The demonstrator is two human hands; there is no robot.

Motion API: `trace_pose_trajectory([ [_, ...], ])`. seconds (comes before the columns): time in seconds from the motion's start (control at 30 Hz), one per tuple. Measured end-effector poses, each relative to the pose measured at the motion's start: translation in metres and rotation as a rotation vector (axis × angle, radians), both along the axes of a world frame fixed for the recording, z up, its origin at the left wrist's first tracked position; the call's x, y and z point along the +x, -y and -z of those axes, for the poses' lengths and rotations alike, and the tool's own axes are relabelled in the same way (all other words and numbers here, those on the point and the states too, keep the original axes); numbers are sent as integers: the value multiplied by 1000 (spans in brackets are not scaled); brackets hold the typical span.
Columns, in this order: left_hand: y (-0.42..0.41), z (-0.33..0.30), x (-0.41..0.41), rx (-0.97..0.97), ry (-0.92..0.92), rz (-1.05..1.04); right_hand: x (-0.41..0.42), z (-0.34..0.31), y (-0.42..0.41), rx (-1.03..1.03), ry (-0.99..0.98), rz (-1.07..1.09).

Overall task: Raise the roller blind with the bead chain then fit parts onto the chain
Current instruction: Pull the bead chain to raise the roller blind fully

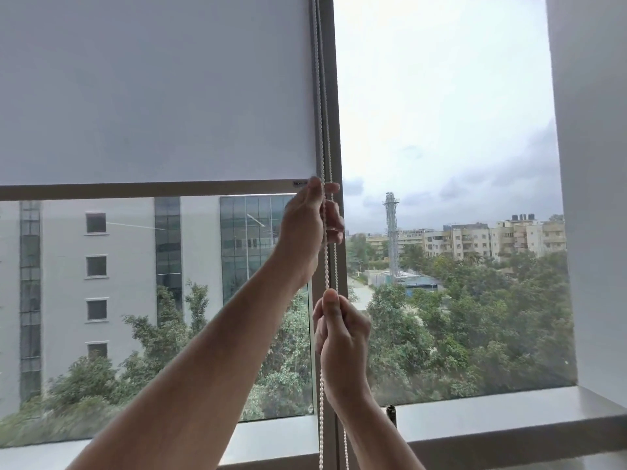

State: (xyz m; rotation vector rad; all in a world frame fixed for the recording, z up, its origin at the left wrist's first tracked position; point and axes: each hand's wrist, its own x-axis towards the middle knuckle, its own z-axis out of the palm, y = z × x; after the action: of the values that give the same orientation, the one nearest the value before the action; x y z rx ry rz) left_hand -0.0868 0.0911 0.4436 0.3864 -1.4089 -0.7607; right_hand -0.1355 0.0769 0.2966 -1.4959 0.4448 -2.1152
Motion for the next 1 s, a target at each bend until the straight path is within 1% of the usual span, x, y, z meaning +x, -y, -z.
trace_pose_trajectory([
  [0.07,-5,-3,-12,51,-97,30,-8,1,3,-9,-31,-34],
  [0.13,-9,1,-19,19,-154,-8,-20,-1,8,11,-71,-138],
  [0.2,-11,2,-21,-25,-160,-22,-36,-3,13,90,-98,-271],
  [0.27,-14,2,-18,-41,-146,-13,-52,-7,19,184,-142,-316],
  [0.33,-15,3,-13,-45,-143,-12,-63,-19,24,244,-201,-258],
  [0.4,-14,10,-11,-52,-127,-50,-67,-43,25,258,-250,-147],
  [0.47,-12,24,-11,-65,-84,-105,-66,-75,23,216,-272,-29],
  [0.53,-10,44,-14,-65,-49,-132,-59,-109,18,169,-282,26],
  [0.57,-9,54,-15,-62,-38,-142,-55,-124,15,149,-275,5],
  [0.63,-5,71,-17,-59,-16,-184,-46,-155,5,120,-234,-134],
  [0.7,-2,82,-18,-68,-1,-219,-37,-183,-5,113,-158,-269],
  [0.73,-1,85,-19,-72,2,-227,-31,-195,-9,126,-116,-288],
  [0.83,-1,85,-15,-109,44,-302,-12,-216,-15,157,-10,-179],
  [0.93,6,80,0,-179,103,-424,-2,-217,-18,39,60,-100],
  [1.0,9,76,8,-230,169,-472,-3,-213,-20,-49,64,-55],
])
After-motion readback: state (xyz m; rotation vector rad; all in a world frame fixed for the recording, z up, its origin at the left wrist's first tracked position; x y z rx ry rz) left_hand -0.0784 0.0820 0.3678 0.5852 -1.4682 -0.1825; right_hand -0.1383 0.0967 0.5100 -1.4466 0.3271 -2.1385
